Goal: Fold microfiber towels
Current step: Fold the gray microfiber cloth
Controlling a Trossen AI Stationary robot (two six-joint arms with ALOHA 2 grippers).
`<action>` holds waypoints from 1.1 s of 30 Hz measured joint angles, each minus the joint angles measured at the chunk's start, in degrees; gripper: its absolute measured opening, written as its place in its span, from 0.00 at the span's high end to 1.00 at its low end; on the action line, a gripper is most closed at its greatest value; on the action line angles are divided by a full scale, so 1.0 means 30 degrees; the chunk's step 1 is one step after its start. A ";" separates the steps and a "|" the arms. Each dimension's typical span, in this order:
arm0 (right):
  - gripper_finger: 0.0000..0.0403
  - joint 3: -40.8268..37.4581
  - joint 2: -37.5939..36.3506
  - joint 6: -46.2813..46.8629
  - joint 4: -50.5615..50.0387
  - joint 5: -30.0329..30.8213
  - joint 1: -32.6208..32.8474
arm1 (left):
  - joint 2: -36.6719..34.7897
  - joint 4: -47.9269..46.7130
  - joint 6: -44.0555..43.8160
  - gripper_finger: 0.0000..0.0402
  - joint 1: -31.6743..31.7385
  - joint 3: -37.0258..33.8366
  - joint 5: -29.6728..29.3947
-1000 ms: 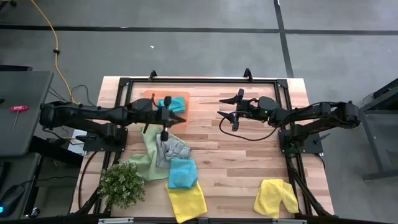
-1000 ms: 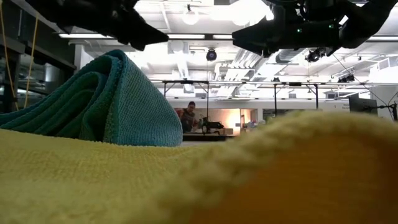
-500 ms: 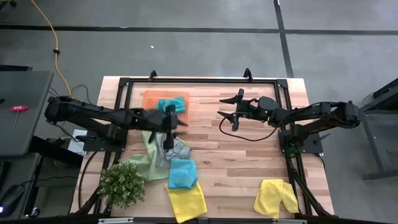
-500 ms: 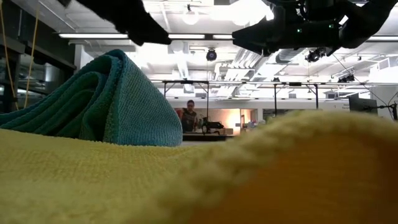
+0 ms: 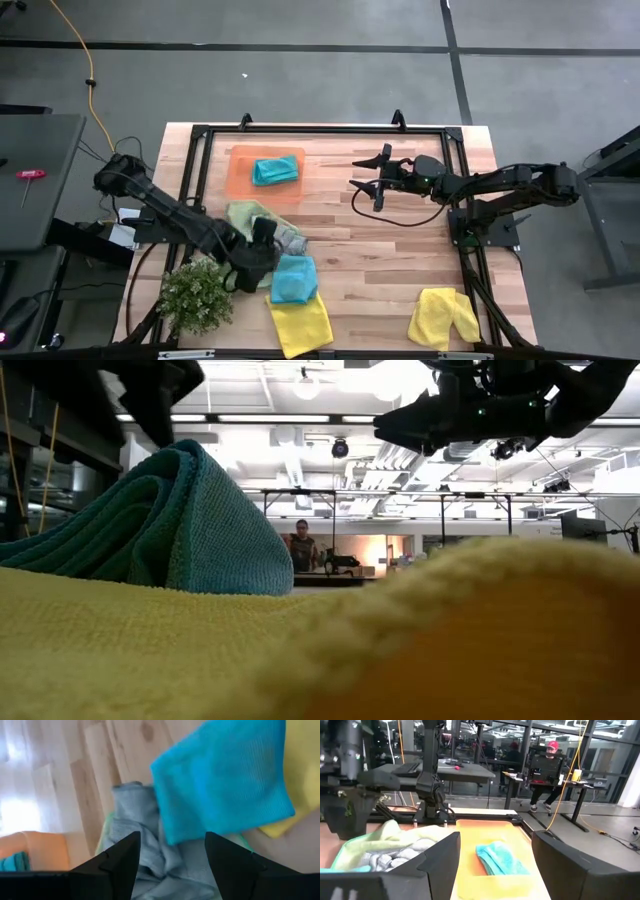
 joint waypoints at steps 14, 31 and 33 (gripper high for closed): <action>0.41 0.0000 -0.0004 0.2885 -0.0912 -0.0007 0.0000 | 0.3251 -0.0952 -0.2079 0.47 -0.1908 -0.0017 -0.1487; 0.41 0.0000 -0.0004 0.2841 -0.1379 -0.0007 0.0000 | 0.4901 -0.2063 -0.1409 0.47 0.0415 -0.0406 -0.0370; 0.41 0.0000 -0.0004 0.2867 -0.1386 -0.0007 0.0000 | 0.4901 -0.1993 -0.1409 0.48 0.0368 -0.0400 -0.0360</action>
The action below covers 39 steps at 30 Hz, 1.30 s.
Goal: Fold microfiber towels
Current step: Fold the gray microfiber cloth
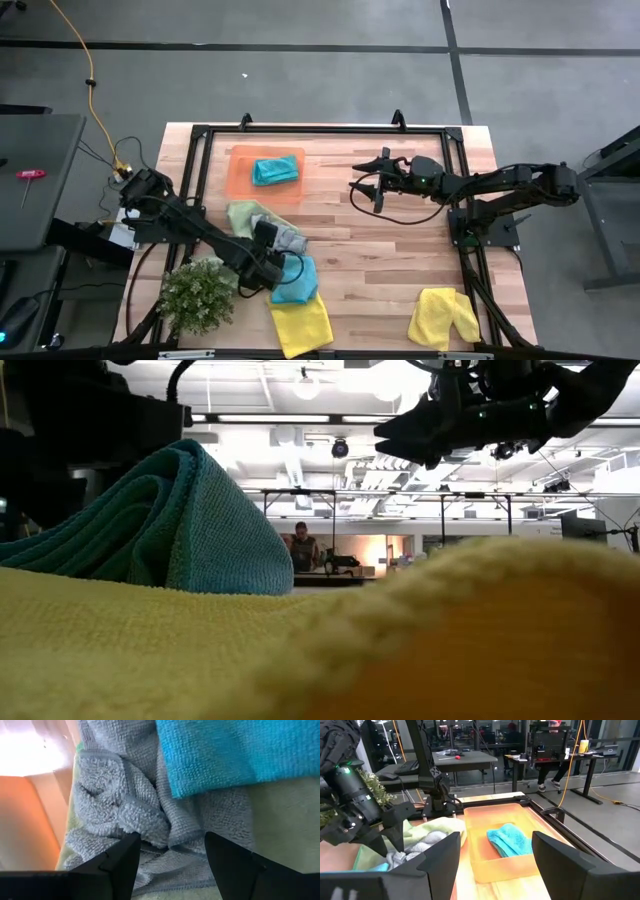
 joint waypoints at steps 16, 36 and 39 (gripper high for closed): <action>0.41 0.0000 0.0000 0.0018 0.0000 0.0000 0.0000 | 0.0000 0.0840 -0.0367 0.78 -0.0322 0.0000 0.0968; 0.41 0.0000 0.0000 0.0106 0.0000 0.0000 0.0007 | -0.0015 0.0833 -0.0337 0.55 0.0194 0.0001 0.2008; 0.41 0.0000 0.0000 0.0106 0.0000 0.0000 0.0007 | -0.0015 0.0833 0.0013 0.56 0.0505 0.0001 0.2109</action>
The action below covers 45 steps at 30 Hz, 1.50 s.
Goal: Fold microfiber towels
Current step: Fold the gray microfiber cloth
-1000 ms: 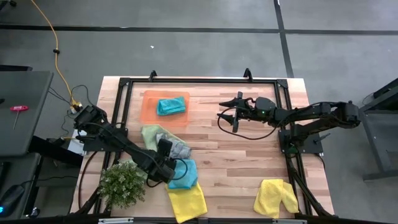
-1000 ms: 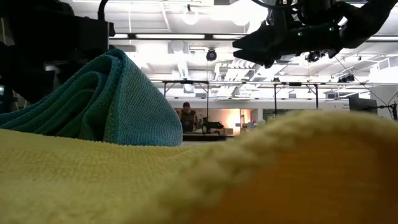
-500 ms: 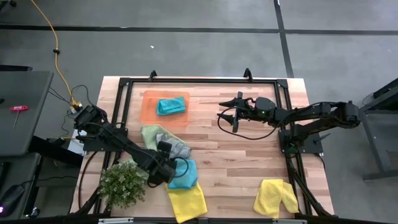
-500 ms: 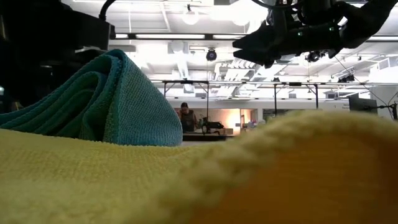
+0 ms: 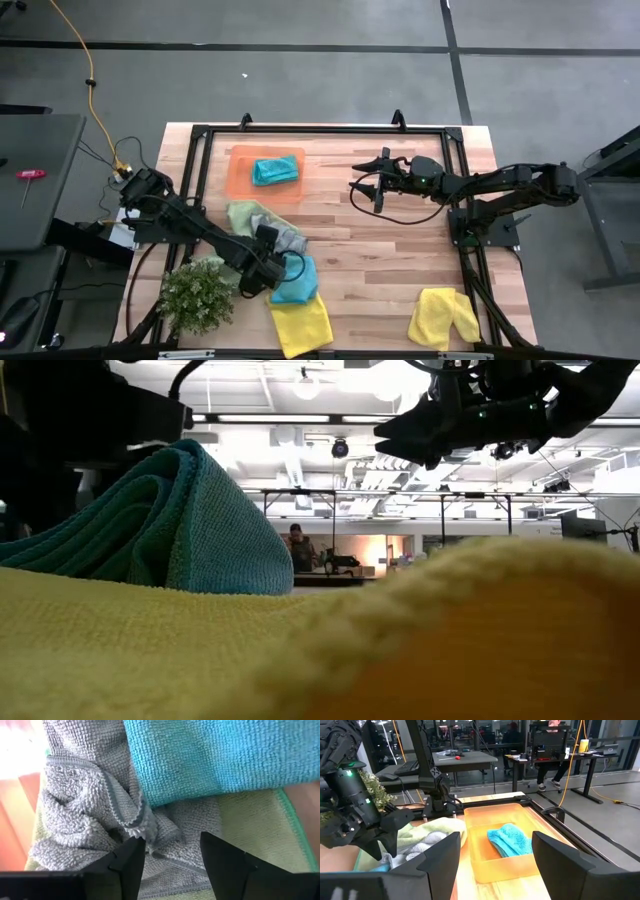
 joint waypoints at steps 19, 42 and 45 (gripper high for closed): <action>0.41 0.0000 0.0000 0.0000 0.0000 0.0003 0.0001 | -0.0007 -0.3640 -0.0064 0.90 0.1023 0.1246 -0.0844; 0.41 0.0000 0.0007 -0.0124 -0.0580 0.0004 -0.0005 | -0.0022 -0.7238 -0.1161 0.83 0.1869 0.4994 -0.0308; 0.41 0.0000 0.0007 -0.0139 -0.0626 0.0000 0.0000 | -0.0022 -0.4861 -0.0931 0.73 0.1642 0.2807 0.0205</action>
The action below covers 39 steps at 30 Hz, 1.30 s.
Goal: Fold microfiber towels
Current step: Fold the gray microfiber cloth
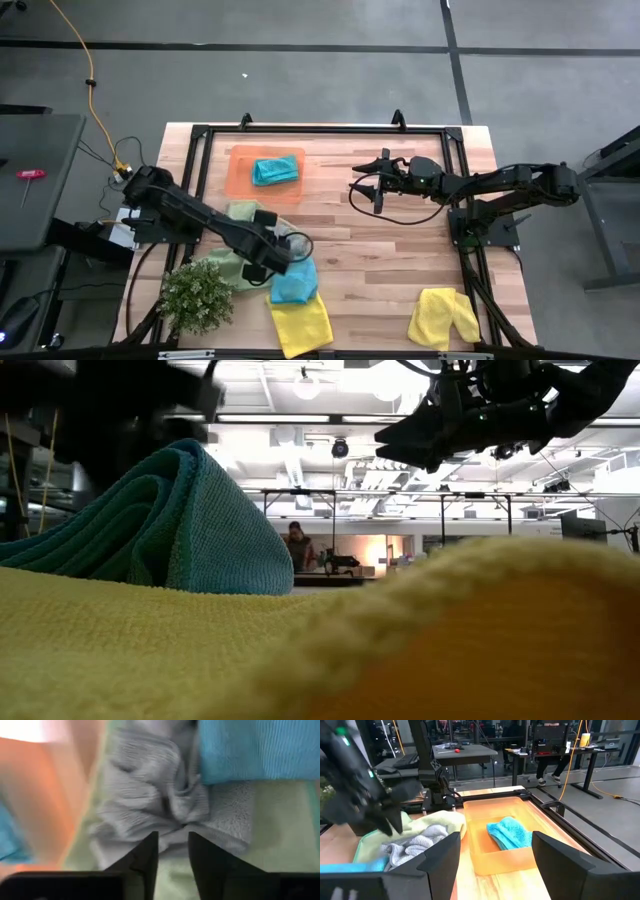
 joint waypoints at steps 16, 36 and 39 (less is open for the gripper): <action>0.41 0.0000 0.0000 -0.0006 0.0036 0.0007 -0.0006 | 0.0015 0.5086 -0.0257 0.59 -0.0044 -0.3353 0.0494; 0.41 0.0000 0.0000 0.0039 -0.0021 0.0007 -0.0006 | -0.1024 0.4982 -0.0673 0.59 -0.0292 -0.3535 0.1263; 0.41 0.0000 0.0000 0.0001 -0.0088 0.0007 -0.0006 | -0.0823 0.5120 -0.0947 0.59 -0.0284 -0.3721 0.1109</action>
